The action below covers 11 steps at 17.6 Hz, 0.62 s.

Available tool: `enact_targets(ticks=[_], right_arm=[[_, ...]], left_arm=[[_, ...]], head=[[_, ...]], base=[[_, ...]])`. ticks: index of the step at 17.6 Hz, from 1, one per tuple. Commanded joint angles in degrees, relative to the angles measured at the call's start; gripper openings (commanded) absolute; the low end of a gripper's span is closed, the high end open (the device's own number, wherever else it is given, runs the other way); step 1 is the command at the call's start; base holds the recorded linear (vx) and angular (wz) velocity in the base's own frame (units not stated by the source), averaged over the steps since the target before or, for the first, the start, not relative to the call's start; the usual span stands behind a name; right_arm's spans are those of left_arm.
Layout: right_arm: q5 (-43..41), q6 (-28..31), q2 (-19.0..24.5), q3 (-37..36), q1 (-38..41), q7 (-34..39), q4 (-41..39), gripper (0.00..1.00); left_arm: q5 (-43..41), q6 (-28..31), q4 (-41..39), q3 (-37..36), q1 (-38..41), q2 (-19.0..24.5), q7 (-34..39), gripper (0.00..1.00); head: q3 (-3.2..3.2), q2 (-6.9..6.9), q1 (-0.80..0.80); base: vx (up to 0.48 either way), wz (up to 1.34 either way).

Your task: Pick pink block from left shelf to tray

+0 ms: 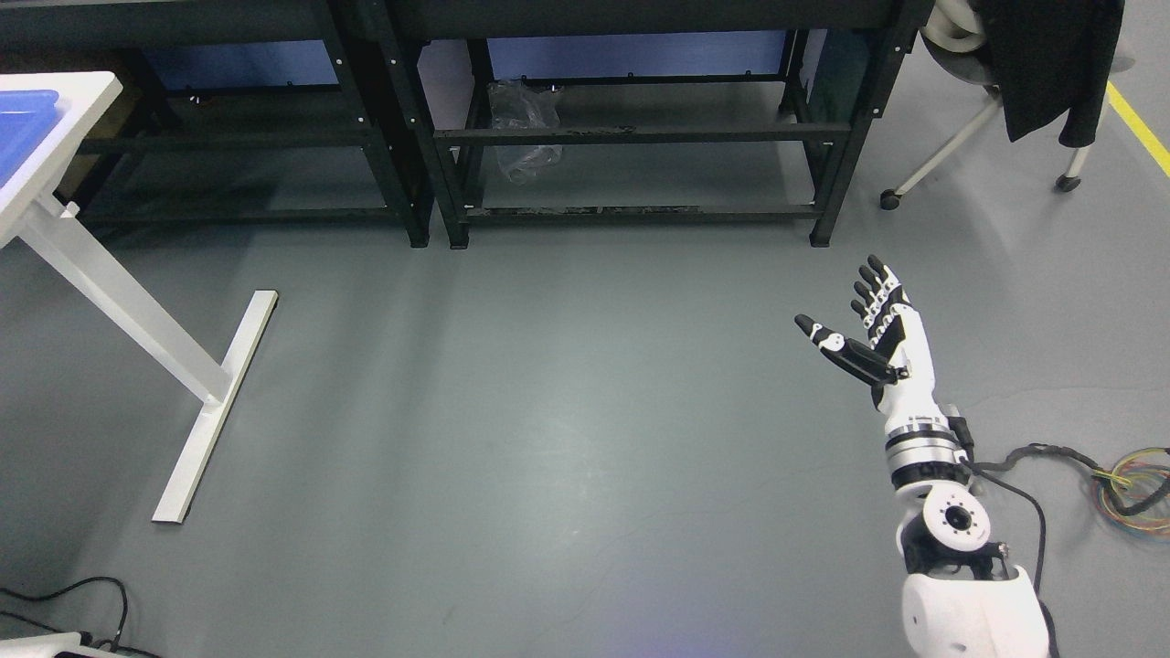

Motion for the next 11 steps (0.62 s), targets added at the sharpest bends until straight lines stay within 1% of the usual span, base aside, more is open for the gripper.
enact_targets(ticks=[1,7,8,10,11], right_arm=[[-0.1,-0.1,-1.0,-0.2,0.0,-0.5,-0.8,1.00],[-0.5,-0.3,-1.0,-0.4,-0.1,-0.1,-0.7,1.00],[-0.3,-1.4,-1.0,-0.4,-0.1,-0.2,-0.7,1.00],[2.6,-3.8,-1.0,-0.4,-0.2,-0.8,-0.7,0.99],[7.7,-3.8,-1.0,-1.8,-0.6,-0.9,-0.7,0.99]], left_arm=[[0.0,0.0,-1.0,0.0,1.8,1.0,0.0,1.00],[0.0,0.0,-1.0,0.0,1.8,1.0,0.0,1.00],[0.0,0.0,-1.0,0.0,1.8,1.0,0.0,1.00],[0.0,0.0,-1.0,0.0,1.8,1.0,0.0,1.00],[0.0,0.0,-1.0,0.0,1.8,1.0,0.0,1.00]], head=[[0.00,0.00,0.00],[0.00,0.00,0.00],[0.00,0.00,0.00],[0.00,0.00,0.00],[0.00,0.00,0.00]], base=[[0.000,0.00],[0.000,0.00],[0.000,0.00],[0.000,0.00],[0.000,0.00]])
